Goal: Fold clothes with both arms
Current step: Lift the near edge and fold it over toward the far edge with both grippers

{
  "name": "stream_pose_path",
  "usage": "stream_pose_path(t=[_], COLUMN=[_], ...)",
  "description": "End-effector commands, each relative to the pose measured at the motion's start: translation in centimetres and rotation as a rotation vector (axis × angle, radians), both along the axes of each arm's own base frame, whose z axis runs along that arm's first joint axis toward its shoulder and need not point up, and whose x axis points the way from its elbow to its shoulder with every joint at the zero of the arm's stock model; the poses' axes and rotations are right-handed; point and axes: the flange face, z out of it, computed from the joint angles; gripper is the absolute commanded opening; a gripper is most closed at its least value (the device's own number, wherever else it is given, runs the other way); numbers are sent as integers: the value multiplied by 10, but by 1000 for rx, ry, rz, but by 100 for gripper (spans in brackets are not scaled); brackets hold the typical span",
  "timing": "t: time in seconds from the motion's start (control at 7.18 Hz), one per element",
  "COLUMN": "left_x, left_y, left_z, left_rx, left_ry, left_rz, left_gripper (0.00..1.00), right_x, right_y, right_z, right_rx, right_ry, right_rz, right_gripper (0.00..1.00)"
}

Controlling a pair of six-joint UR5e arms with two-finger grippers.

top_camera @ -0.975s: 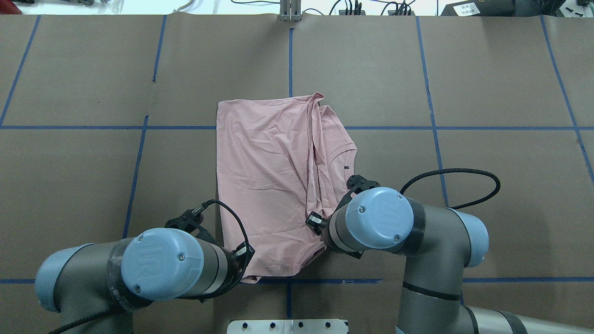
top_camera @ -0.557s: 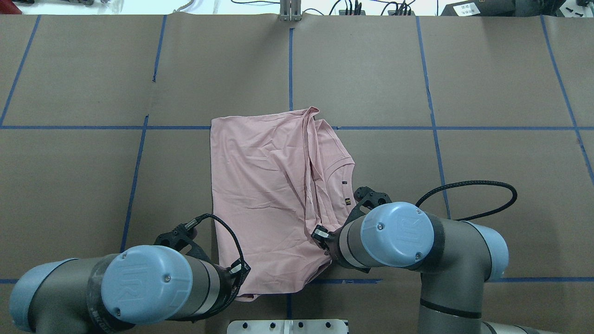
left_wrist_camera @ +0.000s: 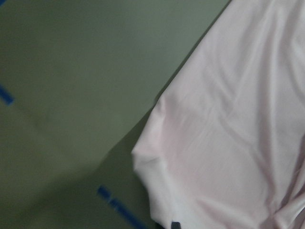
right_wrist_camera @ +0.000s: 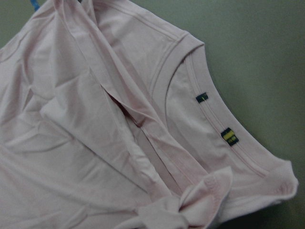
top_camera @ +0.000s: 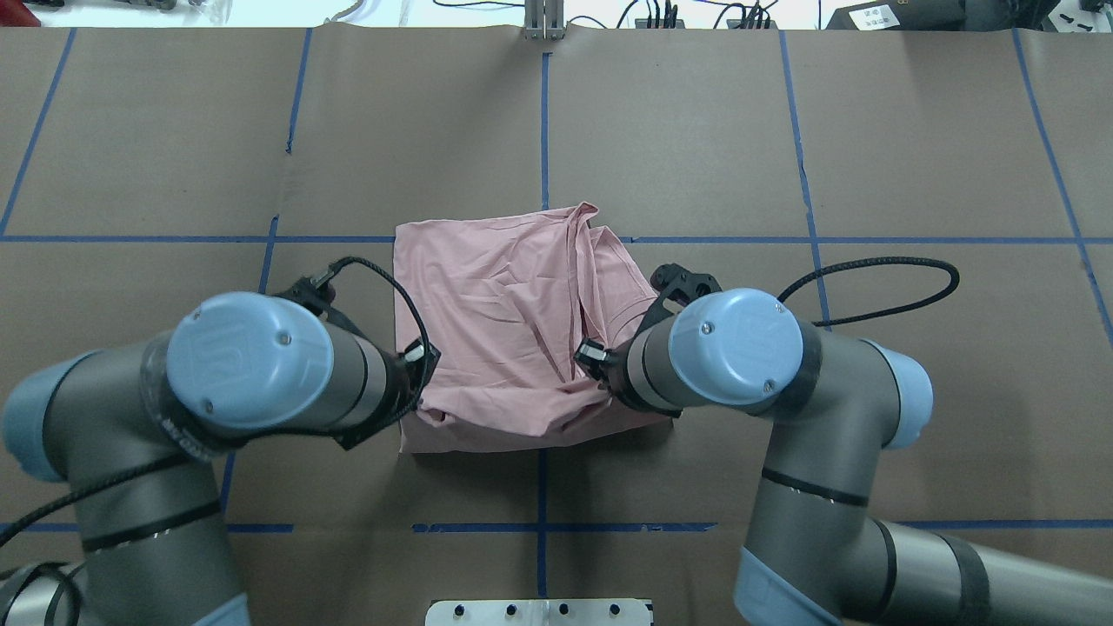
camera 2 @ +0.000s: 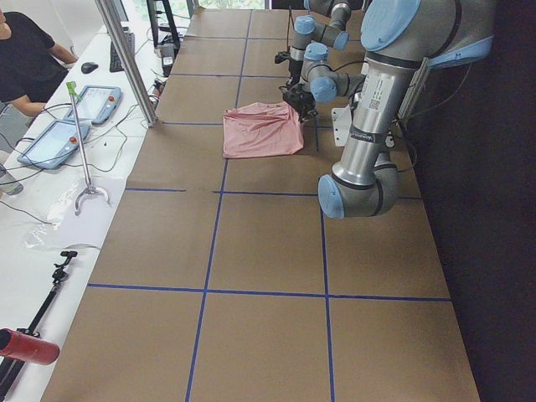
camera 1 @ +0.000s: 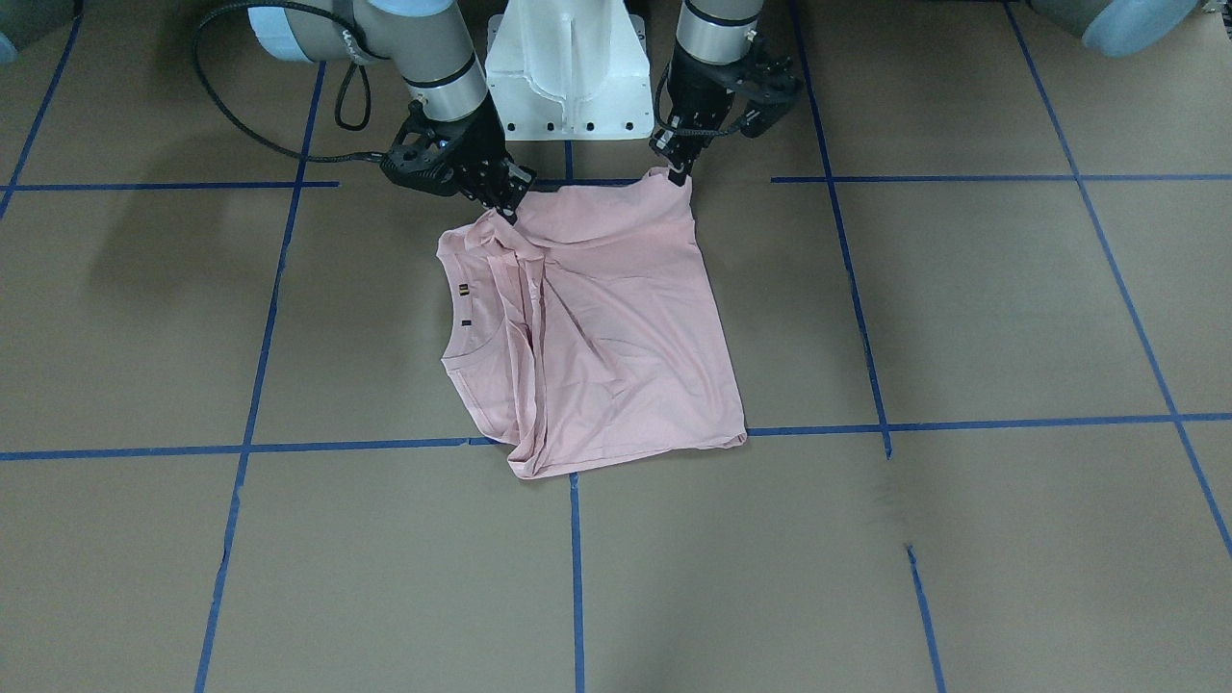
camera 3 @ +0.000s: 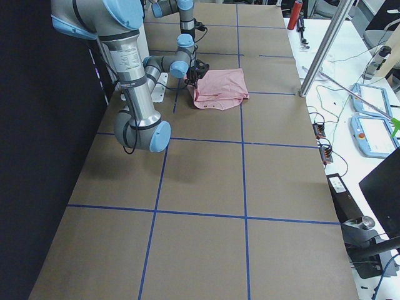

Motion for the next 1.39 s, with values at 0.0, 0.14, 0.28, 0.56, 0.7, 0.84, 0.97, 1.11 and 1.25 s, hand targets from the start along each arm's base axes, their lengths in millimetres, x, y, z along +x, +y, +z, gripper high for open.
stream_pose_path(t=[0.0,0.14,0.28,0.56,0.7,0.84,0.97,1.11,1.25], left_x=[6,8,9,16,27,29,13,-2,-25], left_y=[-48,-61,-69,-73,-88,-123,-173,-233,-273], left_z=[20,27,32,35,36,42,52,65,86], left_rx=[18,25,26,32,29,29,31,95,163], left_ry=[13,27,28,59,51,39,13,-40,-91], left_rz=[-63,-81,-92,-101,-114,-154,-218,-230,-217], left_gripper=[0,0,0,0,0,0,0,73,100], right_x=[-10,-25,-45,-45,-41,-40,-45,-52,-35], right_y=[-58,-87,-116,-143,-150,-170,-214,-268,-308], right_z=[-5,-9,-2,11,13,13,5,6,1], right_rx=[24,27,31,33,31,24,10,11,62], right_ry=[-22,0,-1,-18,-14,1,23,26,55], right_rz=[67,86,106,138,146,168,207,255,266], right_gripper=[0,0,0,0,0,0,0,99,100])
